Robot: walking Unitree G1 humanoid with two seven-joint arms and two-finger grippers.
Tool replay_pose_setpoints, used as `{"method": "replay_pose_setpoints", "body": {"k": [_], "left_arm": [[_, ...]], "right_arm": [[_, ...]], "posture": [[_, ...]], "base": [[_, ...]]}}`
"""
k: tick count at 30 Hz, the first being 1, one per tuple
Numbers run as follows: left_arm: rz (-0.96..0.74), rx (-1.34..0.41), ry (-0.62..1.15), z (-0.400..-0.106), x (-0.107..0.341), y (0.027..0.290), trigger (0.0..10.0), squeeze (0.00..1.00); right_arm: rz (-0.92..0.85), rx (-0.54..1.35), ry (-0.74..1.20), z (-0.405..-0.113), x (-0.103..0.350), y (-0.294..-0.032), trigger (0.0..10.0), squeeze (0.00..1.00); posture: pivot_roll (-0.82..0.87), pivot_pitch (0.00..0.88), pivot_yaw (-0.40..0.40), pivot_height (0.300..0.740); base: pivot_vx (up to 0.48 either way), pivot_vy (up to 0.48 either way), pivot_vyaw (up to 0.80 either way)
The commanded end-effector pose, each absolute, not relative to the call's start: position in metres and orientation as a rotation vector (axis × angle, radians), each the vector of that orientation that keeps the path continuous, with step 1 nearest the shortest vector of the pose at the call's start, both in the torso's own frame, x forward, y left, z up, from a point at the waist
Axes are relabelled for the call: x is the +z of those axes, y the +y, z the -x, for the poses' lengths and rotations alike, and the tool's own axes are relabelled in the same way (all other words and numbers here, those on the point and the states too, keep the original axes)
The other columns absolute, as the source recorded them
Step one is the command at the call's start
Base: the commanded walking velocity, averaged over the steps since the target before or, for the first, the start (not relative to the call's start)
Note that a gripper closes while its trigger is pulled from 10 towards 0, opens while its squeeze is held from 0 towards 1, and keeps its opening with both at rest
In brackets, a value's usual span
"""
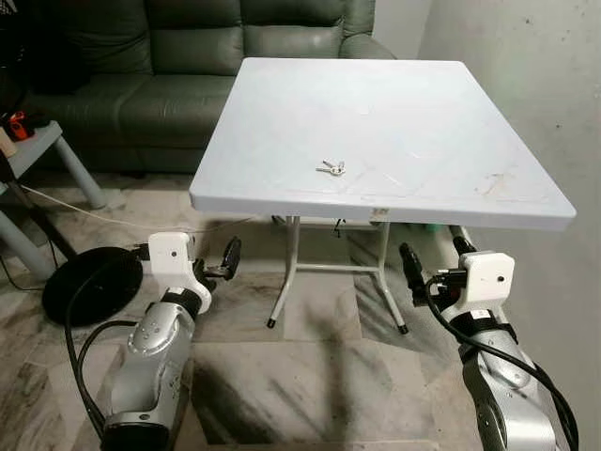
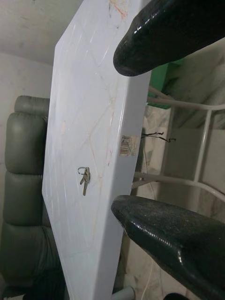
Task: Hang keys on a hook
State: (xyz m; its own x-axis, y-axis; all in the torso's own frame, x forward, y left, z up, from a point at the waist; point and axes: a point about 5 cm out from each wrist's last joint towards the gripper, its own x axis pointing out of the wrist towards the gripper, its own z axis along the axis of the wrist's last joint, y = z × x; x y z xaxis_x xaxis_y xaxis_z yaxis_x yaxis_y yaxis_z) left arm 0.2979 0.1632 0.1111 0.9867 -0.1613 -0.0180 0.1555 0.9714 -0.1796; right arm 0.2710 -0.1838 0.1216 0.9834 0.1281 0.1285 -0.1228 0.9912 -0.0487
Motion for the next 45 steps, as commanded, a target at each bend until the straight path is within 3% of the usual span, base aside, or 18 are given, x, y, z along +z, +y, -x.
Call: {"method": "replay_pose_setpoints", "body": {"k": [1, 11, 45], "left_arm": [[0.189, -0.167, 0.021, -0.2975, 0.1152, 0.1659, 10.0, 0.00], [0.204, -0.198, 0.007, -0.2975, 0.1177, 0.1644, 10.0, 0.00], [0.206, -0.180, 0.020, -0.2989, 0.1162, 0.1603, 10.0, 0.00]], "right_arm": [[0.037, 0.122, -0.134, -0.2720, 0.1217, -0.1859, 10.0, 0.00], [0.047, 0.133, -0.136, -0.2739, 0.1237, -0.1867, 10.0, 0.00], [0.065, 0.167, -0.130, -0.2793, 0.1251, -0.1887, 10.0, 0.00]], "posture": [[0.00, 0.057, 0.002, 0.732], [0.00, 0.065, 0.002, 0.732], [0.01, 0.073, -0.014, 0.732]], "base": [[0.000, 0.000, 0.00], [0.114, 0.000, 0.00], [0.415, 0.000, 0.00]]}}
